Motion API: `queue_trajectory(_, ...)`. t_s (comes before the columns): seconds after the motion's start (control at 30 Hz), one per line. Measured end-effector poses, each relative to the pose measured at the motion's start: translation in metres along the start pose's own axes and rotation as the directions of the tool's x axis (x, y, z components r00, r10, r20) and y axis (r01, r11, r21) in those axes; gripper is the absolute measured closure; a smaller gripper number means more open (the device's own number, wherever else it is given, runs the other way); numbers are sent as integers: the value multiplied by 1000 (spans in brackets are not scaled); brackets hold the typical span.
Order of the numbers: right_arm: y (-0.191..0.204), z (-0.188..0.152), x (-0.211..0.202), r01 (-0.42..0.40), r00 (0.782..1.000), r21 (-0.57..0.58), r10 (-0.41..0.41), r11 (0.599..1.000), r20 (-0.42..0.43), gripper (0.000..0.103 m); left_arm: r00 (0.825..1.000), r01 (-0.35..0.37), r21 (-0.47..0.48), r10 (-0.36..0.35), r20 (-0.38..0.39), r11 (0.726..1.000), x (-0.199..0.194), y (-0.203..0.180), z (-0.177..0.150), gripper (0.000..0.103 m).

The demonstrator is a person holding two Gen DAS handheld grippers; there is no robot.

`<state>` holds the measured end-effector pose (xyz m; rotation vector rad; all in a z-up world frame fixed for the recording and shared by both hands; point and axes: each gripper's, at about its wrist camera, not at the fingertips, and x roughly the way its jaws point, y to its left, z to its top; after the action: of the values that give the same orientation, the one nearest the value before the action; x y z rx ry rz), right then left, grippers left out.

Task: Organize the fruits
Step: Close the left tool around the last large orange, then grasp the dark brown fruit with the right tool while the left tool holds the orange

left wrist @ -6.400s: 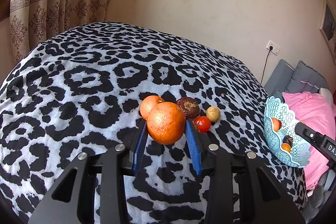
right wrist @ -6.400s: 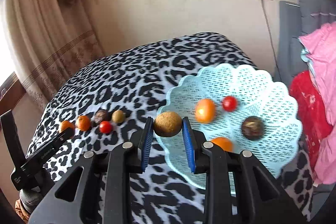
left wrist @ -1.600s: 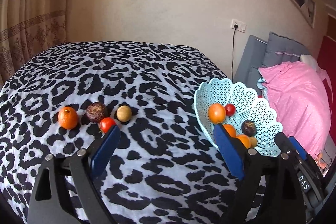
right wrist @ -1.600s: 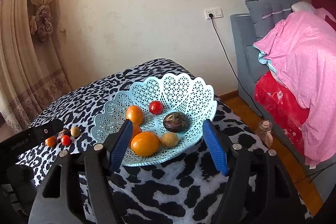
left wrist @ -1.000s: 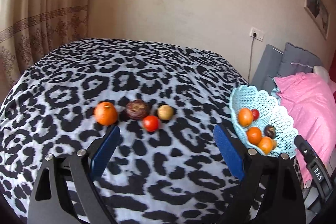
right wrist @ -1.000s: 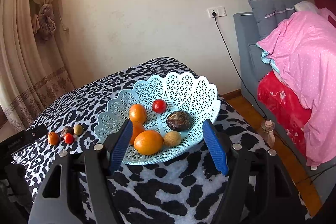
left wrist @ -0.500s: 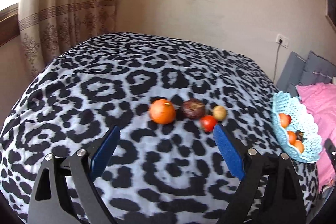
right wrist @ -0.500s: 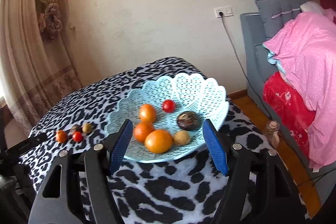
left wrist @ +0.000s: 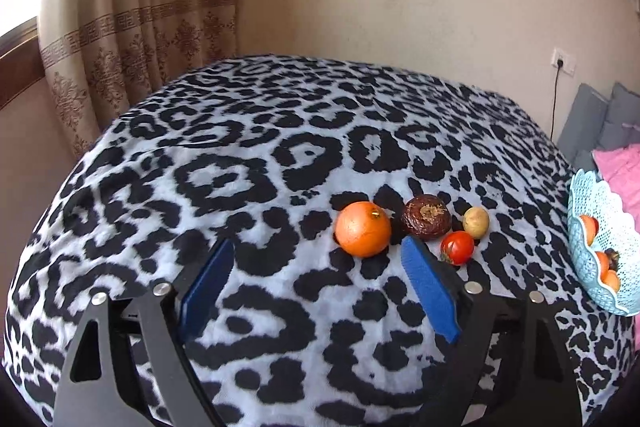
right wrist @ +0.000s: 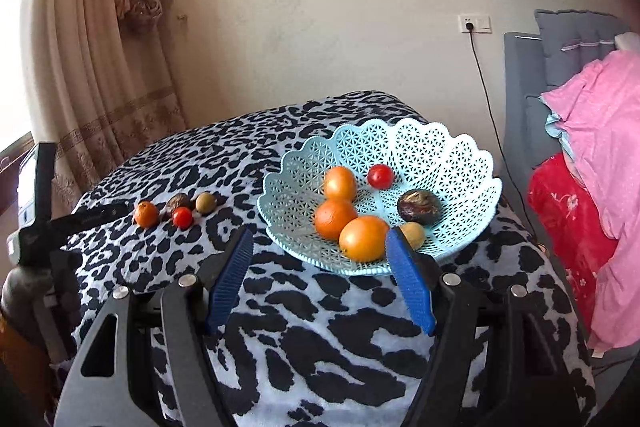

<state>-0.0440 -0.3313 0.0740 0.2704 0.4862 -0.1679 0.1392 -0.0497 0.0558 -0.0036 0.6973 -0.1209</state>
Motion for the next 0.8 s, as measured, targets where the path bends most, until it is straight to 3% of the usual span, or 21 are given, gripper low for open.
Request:
queue_trajectory(0.23, 0, -2, 7, -8, 1000, -1, 8, 1000, -27, 32, 997, 46, 24, -44, -67, 999, 29, -13, 12, 24)
queue_trajectory(0.57, 3, -5, 11, 6, 1000, -29, -7, 1000, -31, 31, 985, 99, -8, -99, -142, 995, 57, -15, 9, 50)
queue_trajectory(0.8, 6, -5, 14, 24, 999, -51, -27, 998, -43, 31, 979, 158, -34, -161, -126, 987, 53, -9, 6, 64)
